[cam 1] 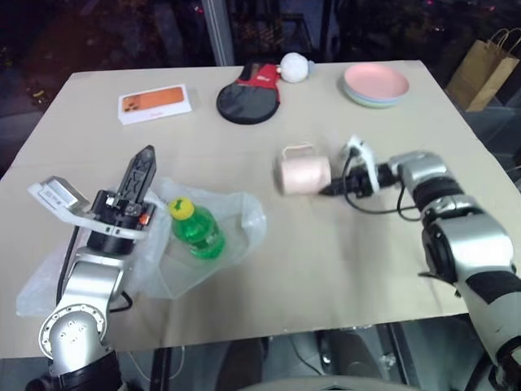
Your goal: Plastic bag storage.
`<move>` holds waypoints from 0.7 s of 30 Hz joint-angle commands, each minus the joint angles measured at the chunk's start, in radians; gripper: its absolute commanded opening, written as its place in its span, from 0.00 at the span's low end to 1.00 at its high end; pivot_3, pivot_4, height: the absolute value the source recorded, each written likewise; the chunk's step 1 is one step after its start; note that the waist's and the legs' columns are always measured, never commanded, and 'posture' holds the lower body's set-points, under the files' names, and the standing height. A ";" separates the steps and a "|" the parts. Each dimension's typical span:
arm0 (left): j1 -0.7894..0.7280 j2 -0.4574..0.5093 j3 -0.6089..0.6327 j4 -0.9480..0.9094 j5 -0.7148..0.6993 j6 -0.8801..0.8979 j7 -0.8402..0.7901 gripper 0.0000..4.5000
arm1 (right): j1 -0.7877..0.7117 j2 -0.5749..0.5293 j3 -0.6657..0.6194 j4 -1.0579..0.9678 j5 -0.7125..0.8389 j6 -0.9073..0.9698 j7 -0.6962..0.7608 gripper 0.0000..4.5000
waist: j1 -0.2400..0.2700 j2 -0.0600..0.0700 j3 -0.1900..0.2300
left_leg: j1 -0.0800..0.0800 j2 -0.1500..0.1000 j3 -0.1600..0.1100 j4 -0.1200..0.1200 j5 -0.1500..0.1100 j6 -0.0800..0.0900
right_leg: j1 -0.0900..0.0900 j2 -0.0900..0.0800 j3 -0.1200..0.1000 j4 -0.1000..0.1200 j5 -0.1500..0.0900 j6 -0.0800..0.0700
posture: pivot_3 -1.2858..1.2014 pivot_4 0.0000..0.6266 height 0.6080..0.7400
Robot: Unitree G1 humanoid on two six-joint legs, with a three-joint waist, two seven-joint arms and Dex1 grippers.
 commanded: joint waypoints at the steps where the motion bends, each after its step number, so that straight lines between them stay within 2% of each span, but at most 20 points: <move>1: -0.012 0.018 0.006 -0.004 -0.004 0.005 -0.016 0.00 | -0.017 -0.015 -0.008 -0.089 0.039 0.064 0.044 0.01 | 0.000 -0.002 -0.001 | 0.000 0.000 -0.001 0.000 0.000 0.000 | 0.000 0.000 0.000 0.000 0.000 0.000 | 0.52 0.24 1.00; 5: -0.013 0.023 0.008 0.002 -0.006 0.014 -0.019 0.00 | -0.013 0.005 -0.053 -0.280 0.135 0.194 0.002 0.01 | 0.000 -0.002 0.000 | -0.001 0.000 -0.002 0.000 0.000 0.000 | 0.000 0.000 -0.001 0.000 0.000 0.000 | 0.52 0.24 1.00; 10: -0.080 0.062 0.037 0.013 -0.036 0.013 -0.005 0.00 | 0.111 0.074 -0.029 -0.931 0.372 0.583 -0.048 0.01 | 0.012 -0.001 0.000 | -0.006 0.001 -0.004 0.000 0.000 0.000 | -0.005 0.001 -0.003 0.000 0.000 0.000 | 0.52 0.24 1.00; 14: -0.128 0.103 0.079 0.024 -0.082 0.008 0.010 0.00 | 0.236 0.102 0.077 -1.273 0.476 0.747 -0.145 0.01 | 0.021 -0.003 -0.001 | -0.009 0.000 -0.006 0.001 0.000 0.000 | -0.006 0.000 -0.006 -0.001 0.000 0.000 | 0.52 0.24 1.00; 17: -0.163 0.146 0.142 0.036 -0.159 0.001 0.047 0.00 | 0.289 0.136 0.183 -1.387 0.466 0.736 -0.250 0.01 | 0.021 -0.003 -0.001 | -0.013 -0.001 -0.009 0.003 0.000 0.000 | -0.007 -0.001 -0.009 -0.002 0.000 0.000 | 0.52 0.24 1.00; 21: -0.156 0.185 0.171 -0.035 -0.281 0.020 0.091 0.00 | 0.265 0.186 0.215 -1.367 0.463 0.706 -0.351 0.01 | 0.016 -0.003 -0.001 | -0.014 -0.001 -0.009 0.005 0.000 0.000 | -0.009 -0.002 -0.009 0.001 0.000 0.000 | 0.52 0.24 1.00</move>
